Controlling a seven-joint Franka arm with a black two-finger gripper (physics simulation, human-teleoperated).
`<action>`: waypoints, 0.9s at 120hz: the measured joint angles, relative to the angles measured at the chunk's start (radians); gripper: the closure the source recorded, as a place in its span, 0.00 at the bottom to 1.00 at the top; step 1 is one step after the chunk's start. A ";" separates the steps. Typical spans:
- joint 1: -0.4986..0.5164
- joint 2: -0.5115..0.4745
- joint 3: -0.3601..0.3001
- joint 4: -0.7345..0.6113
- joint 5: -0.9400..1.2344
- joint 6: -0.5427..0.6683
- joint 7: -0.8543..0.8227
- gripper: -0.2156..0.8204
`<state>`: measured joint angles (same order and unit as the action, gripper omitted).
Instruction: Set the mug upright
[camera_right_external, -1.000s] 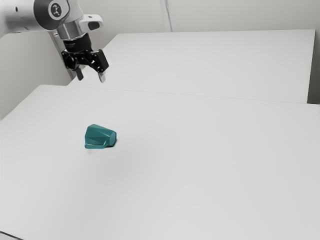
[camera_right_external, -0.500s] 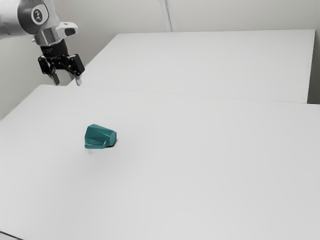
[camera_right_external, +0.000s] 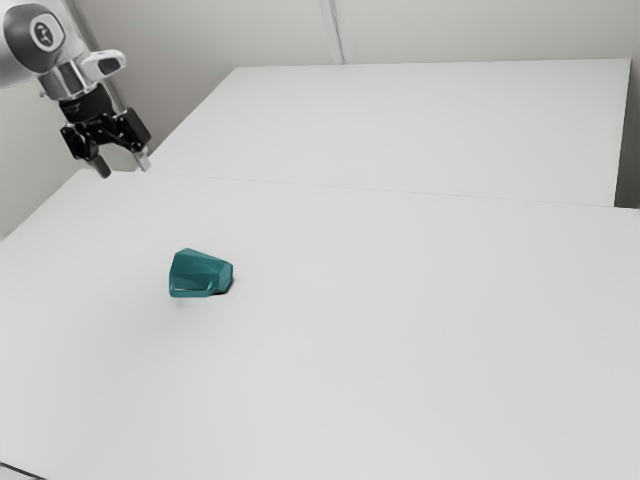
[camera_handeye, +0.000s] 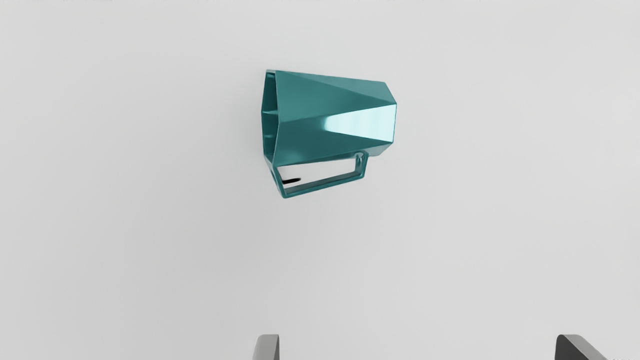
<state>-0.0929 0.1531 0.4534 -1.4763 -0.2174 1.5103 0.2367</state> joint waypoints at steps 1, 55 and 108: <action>0.000 0.000 0.001 0.000 -0.007 -0.001 0.001 0.21; 0.012 0.036 0.098 -0.022 -0.356 -0.074 0.043 0.21; 0.099 0.109 0.147 -0.062 -0.642 -0.160 0.062 0.21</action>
<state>0.0062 0.2623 0.6005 -1.5378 -0.8589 1.3501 0.2988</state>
